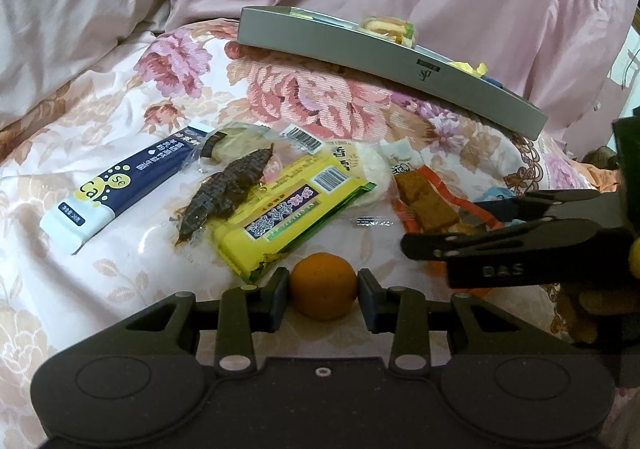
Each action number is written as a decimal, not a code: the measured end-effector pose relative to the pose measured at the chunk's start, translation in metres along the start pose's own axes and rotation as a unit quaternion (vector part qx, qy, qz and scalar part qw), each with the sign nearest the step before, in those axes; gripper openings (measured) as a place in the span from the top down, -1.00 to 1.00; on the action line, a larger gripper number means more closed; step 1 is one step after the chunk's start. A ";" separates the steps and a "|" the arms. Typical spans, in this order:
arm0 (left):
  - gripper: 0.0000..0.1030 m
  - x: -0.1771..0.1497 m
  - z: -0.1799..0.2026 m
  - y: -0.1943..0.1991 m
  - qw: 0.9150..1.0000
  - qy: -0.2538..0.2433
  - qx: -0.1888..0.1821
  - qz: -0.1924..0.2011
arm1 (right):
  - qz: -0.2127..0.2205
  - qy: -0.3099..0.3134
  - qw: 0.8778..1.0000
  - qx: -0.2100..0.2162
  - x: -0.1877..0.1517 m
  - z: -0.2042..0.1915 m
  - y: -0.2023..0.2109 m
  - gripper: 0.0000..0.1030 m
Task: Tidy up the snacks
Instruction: 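Close the left tool on the orange while the right tool grips the red pack, lift both, then carry the orange with the left tool while the right tool carries the red pack over the tray, then open the left tool over the tray while the right tool releases the red pack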
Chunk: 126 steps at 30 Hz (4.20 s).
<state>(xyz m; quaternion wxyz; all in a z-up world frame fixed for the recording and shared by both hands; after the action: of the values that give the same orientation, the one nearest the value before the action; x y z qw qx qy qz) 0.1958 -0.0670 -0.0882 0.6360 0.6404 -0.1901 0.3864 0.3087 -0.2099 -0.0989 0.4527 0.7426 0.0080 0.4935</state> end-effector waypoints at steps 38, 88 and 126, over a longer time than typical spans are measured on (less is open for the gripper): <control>0.26 0.028 0.014 0.035 0.998 -0.008 -0.005 0.064 | 0.051 0.203 0.964 -0.163 -0.009 -0.049 0.043 -0.06; 0.26 0.205 0.149 -0.089 0.991 0.054 -0.048 0.114 | 0.314 -0.058 0.924 -0.210 0.077 0.114 0.068 -0.09; -0.98 0.203 0.129 -0.040 0.984 0.063 -0.060 0.154 | 0.319 -0.070 0.919 -0.223 0.065 0.099 0.081 -0.99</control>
<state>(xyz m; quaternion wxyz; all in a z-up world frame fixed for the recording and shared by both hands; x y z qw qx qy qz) 0.3855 -0.1358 0.0490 0.6166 0.5386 -0.2691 0.5072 0.3801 -0.2940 -0.0066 0.4246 0.6185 -0.3706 0.5476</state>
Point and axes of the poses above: each gripper's, at about its wrist camera, not at the fingertips, and y roughly against the way its jaws point, z to its right, x to its top, the point moved 4 cm from there along -y, roughly the way its jaws point, and after that the axes turned 11 degrees about x, right-handed, at the moved point
